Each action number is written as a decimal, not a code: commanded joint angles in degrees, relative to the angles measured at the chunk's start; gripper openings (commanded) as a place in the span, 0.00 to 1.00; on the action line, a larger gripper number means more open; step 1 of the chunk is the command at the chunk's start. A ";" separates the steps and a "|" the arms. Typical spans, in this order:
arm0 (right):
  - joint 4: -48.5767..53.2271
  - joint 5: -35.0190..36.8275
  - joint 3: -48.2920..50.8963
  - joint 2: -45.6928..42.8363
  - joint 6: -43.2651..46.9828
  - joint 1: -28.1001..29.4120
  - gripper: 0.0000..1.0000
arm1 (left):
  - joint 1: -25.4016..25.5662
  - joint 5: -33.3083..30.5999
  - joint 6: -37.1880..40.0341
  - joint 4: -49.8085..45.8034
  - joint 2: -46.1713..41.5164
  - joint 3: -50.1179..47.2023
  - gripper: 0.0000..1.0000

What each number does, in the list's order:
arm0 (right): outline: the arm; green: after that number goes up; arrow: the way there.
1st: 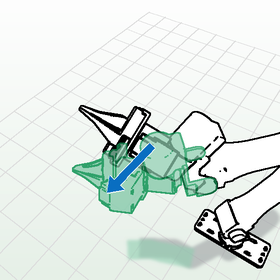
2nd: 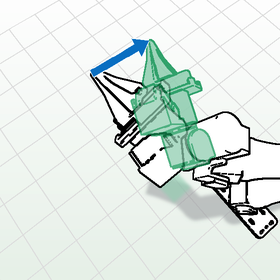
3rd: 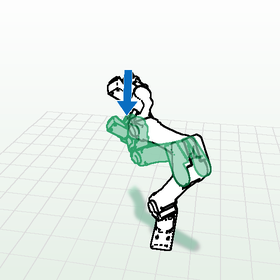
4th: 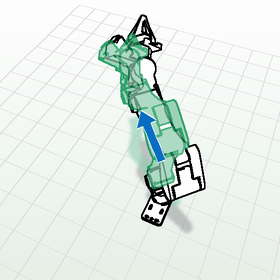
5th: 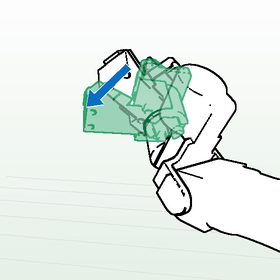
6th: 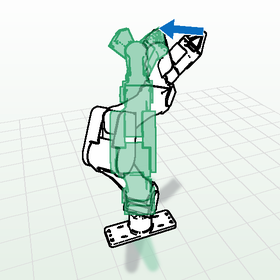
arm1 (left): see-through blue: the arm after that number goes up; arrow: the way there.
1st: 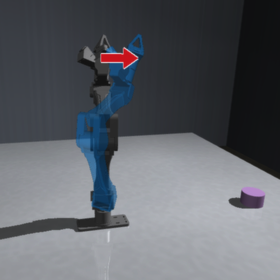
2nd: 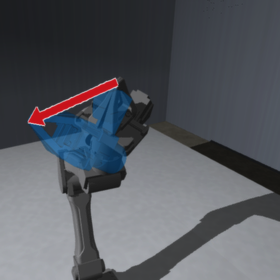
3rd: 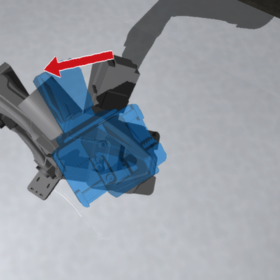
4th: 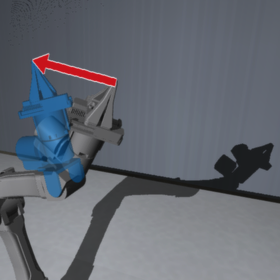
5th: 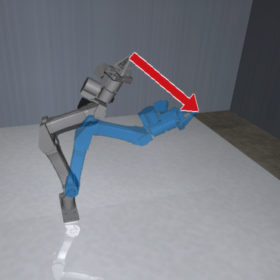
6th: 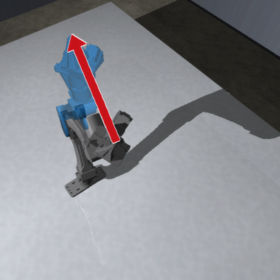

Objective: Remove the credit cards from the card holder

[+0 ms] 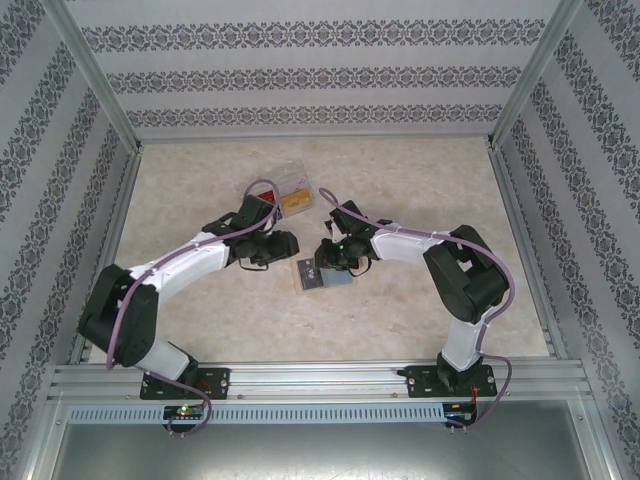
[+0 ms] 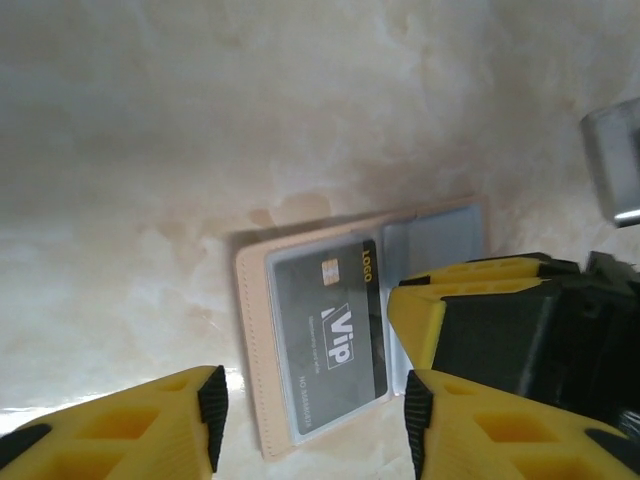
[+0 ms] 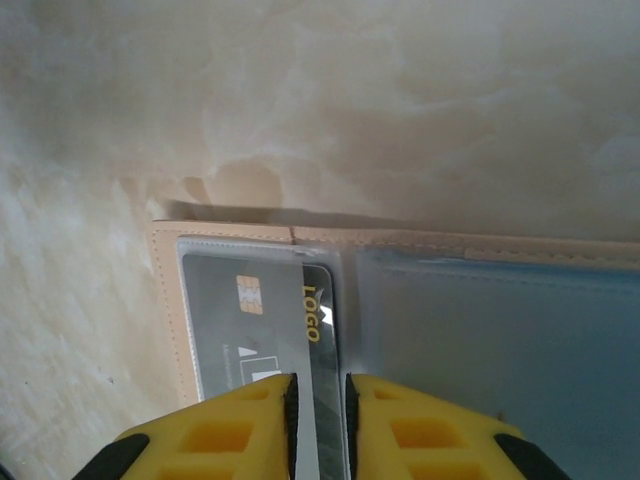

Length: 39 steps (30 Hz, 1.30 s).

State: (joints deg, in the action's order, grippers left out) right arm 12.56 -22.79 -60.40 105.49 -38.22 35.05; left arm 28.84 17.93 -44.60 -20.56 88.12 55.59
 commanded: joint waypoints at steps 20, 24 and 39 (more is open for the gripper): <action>-0.95 -1.65 0.19 0.67 1.13 -0.39 0.21 | 3.68 -0.89 -2.36 3.54 12.85 2.68 0.13; -0.79 -1.55 0.28 0.84 1.30 -0.51 0.20 | 3.69 -1.09 -2.07 3.35 13.78 2.37 0.10; -2.81 -5.45 0.53 2.14 0.70 -0.86 0.19 | 3.72 -1.56 -1.25 2.80 15.70 0.88 0.04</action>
State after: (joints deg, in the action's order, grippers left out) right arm 11.16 -25.96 -60.38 106.78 -37.54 34.61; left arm 32.18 17.74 -46.92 -17.26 101.65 57.25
